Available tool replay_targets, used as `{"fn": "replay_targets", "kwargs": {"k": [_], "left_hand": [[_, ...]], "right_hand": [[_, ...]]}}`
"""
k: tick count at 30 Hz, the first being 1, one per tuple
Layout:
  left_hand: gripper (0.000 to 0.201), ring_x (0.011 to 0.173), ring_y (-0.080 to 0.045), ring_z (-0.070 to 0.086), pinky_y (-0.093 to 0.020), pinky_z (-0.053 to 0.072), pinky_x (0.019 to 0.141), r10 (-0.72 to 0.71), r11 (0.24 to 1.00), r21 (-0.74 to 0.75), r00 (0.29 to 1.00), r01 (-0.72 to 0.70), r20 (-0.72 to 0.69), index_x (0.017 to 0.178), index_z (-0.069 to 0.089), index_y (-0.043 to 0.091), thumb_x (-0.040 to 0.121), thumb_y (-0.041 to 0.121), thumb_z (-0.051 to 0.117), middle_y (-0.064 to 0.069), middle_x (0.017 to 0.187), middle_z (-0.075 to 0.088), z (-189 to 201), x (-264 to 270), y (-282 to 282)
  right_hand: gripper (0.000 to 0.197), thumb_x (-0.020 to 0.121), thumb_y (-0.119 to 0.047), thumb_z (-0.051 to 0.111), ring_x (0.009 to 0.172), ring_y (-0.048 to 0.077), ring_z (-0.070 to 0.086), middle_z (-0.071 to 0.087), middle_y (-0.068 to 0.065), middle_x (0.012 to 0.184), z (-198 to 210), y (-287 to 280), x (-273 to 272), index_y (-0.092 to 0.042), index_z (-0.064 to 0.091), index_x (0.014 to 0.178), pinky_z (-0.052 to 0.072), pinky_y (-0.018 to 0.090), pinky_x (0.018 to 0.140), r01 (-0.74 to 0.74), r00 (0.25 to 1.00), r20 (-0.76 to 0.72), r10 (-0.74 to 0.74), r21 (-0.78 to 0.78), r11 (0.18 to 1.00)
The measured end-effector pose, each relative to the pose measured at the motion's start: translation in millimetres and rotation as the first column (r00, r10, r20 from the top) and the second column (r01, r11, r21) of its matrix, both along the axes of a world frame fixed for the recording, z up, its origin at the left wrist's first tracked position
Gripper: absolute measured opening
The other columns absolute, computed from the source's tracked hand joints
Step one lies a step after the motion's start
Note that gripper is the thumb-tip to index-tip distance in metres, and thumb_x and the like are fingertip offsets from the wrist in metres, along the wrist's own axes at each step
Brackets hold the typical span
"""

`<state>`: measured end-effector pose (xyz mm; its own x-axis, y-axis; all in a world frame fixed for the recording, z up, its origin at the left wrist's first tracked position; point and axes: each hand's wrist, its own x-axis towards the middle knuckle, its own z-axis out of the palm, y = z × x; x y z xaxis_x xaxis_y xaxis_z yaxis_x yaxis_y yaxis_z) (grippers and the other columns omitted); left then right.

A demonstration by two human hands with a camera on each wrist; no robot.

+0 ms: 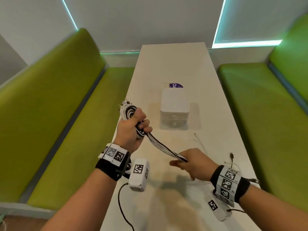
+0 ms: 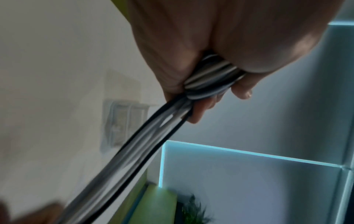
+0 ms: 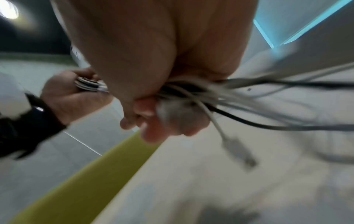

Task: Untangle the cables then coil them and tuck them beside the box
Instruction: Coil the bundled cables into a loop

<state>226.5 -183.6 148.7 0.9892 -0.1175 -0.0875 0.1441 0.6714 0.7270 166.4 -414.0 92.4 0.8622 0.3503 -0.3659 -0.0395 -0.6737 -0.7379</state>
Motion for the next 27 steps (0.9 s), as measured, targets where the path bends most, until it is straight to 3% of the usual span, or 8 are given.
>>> {"fn": "replay_targets", "kwargs": {"k": [6, 9, 12, 15, 18, 21, 24, 27], "left_hand": [[0.019, 0.052, -0.009, 0.033, -0.025, 0.038, 0.049, 0.043, 0.992, 0.115, 0.999, -0.041, -0.012, 0.083, 0.045, 0.015, 0.093, 0.022, 0.06, 0.001, 0.072, 0.038, -9.0, -0.2, 15.8], [0.018, 0.053, -0.01, 0.036, -0.027, 0.041, 0.051, 0.042, 0.994, 0.103, 0.999, -0.042, 0.005, 0.085, 0.045, 0.014, 0.094, 0.021, 0.059, 0.001, 0.072, 0.039, -10.9, 0.0, 13.1], [0.017, 0.054, -0.01, 0.036, -0.028, 0.042, 0.053, 0.038, 0.993, 0.116, 0.999, -0.039, 0.01, 0.085, 0.049, 0.014, 0.094, 0.023, 0.059, 0.001, 0.071, 0.042, -12.6, -4.0, 5.1], [0.018, 0.054, -0.011, 0.035, -0.027, 0.039, 0.053, 0.008, 0.991, 0.136, 1.0, -0.01, 0.013, 0.084, 0.05, 0.014, 0.094, 0.025, 0.059, 0.0, 0.071, 0.041, -15.0, -7.7, -9.8], [0.017, 0.055, -0.011, 0.033, -0.027, 0.035, 0.053, -0.069, 0.987, 0.15, 0.997, 0.065, 0.023, 0.087, 0.049, 0.014, 0.094, 0.026, 0.058, -0.001, 0.071, 0.038, -14.5, -11.3, -24.4], [0.018, 0.056, -0.011, 0.035, -0.026, 0.036, 0.054, -0.162, 0.983, 0.098, 0.986, 0.158, 0.041, 0.094, 0.051, 0.012, 0.094, 0.028, 0.059, -0.001, 0.071, 0.039, -10.0, -16.4, -38.7], [0.032, 0.056, -0.011, 0.037, -0.028, 0.04, 0.055, -0.204, 0.979, 0.005, 0.979, 0.204, 0.021, 0.099, 0.052, 0.01, 0.093, 0.041, 0.058, -0.001, 0.072, 0.04, -3.3, -11.7, -39.5], [0.051, 0.052, -0.013, 0.038, -0.036, 0.048, 0.062, -0.21, 0.978, -0.025, 0.974, 0.209, -0.079, 0.099, 0.052, 0.013, 0.092, 0.063, 0.046, 0.0, 0.071, 0.04, -2.9, -1.9, -22.3]], "right_hand": [[0.045, 0.077, -0.065, 0.074, 0.046, 0.012, 0.062, 0.066, -0.002, 0.055, 2.1, -52.1, 17.9, -0.02, 0.07, 0.074, 0.053, 0.032, 0.058, -0.011, 1.0, -0.003, 0.01, -0.223, 0.975], [0.036, 0.082, -0.061, 0.07, 0.061, 0.014, 0.064, 0.067, -0.005, 0.063, 0.6, -65.9, 23.7, -0.025, 0.069, 0.076, 0.051, 0.031, 0.059, 0.066, 0.981, 0.19, 0.027, -0.467, 0.882], [0.038, 0.081, -0.066, 0.063, 0.075, 0.016, 0.063, 0.066, -0.007, 0.075, -2.3, -76.7, 28.9, -0.028, 0.062, 0.083, 0.052, 0.033, 0.067, 0.121, 0.954, 0.297, 0.048, -0.526, 0.842], [0.078, 0.058, -0.087, 0.066, 0.103, 0.013, 0.061, 0.064, -0.014, 0.112, -3.5, -77.7, 30.4, -0.033, 0.06, 0.114, 0.051, 0.035, 0.092, -0.039, 0.98, 0.151, 0.132, -0.503, 0.863], [0.117, 0.052, -0.094, 0.064, 0.129, 0.002, 0.042, 0.042, -0.024, 0.137, 13.0, -53.1, 22.5, -0.038, 0.032, 0.15, 0.037, 0.03, 0.112, -0.122, 0.943, 0.261, 0.204, -0.3, 0.946], [0.095, 0.069, -0.085, 0.063, 0.123, -0.002, 0.05, 0.054, -0.021, 0.135, 30.3, -6.3, 12.0, -0.04, 0.033, 0.148, 0.042, 0.025, 0.105, -0.122, 0.929, 0.349, 0.12, -0.018, 0.992], [0.048, 0.091, -0.053, 0.066, 0.084, 0.006, 0.068, 0.073, -0.008, 0.097, 27.4, 26.5, 5.5, -0.038, 0.044, 0.131, 0.055, 0.028, 0.08, -0.08, 0.974, 0.223, 0.026, 0.24, 0.968], [0.027, 0.101, -0.044, 0.055, 0.069, 0.006, 0.061, 0.07, -0.01, 0.081, 19.6, 31.0, 3.5, -0.034, 0.056, 0.126, 0.051, 0.027, 0.069, -0.115, 0.954, 0.296, 0.048, 0.214, 0.97]]}}
